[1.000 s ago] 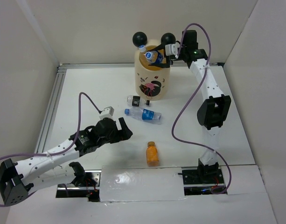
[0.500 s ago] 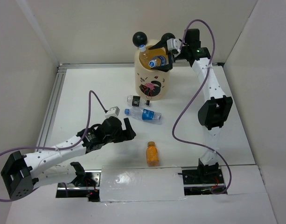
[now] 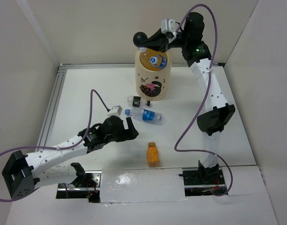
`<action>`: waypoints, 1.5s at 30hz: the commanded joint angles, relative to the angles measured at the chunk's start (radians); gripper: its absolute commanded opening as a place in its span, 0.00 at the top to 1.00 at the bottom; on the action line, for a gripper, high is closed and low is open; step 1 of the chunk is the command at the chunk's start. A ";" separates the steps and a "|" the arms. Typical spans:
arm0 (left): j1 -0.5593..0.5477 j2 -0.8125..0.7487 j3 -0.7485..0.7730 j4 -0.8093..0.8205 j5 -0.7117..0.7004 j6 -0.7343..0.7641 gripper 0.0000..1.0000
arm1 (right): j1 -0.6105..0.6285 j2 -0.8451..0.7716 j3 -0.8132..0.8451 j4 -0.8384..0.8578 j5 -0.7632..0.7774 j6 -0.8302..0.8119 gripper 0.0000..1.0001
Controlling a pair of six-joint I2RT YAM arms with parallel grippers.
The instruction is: Put the plastic bottles in the bin
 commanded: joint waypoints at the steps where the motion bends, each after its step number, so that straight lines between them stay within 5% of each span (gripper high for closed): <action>1: -0.005 -0.051 -0.007 0.036 0.007 0.017 0.01 | -0.011 0.081 0.080 0.102 0.120 0.220 0.95; 16: -0.005 -0.095 -0.056 0.037 -0.007 -0.002 0.01 | 0.044 -0.123 -0.194 -0.314 0.144 -0.208 1.00; 30: -0.005 -0.109 -0.065 0.046 -0.007 -0.002 0.01 | -0.089 -0.057 -0.249 -0.303 0.239 -0.228 1.00; 45: -0.005 -0.109 -0.065 0.046 -0.007 -0.002 0.01 | -0.087 -0.043 -0.237 -0.317 0.199 -0.242 1.00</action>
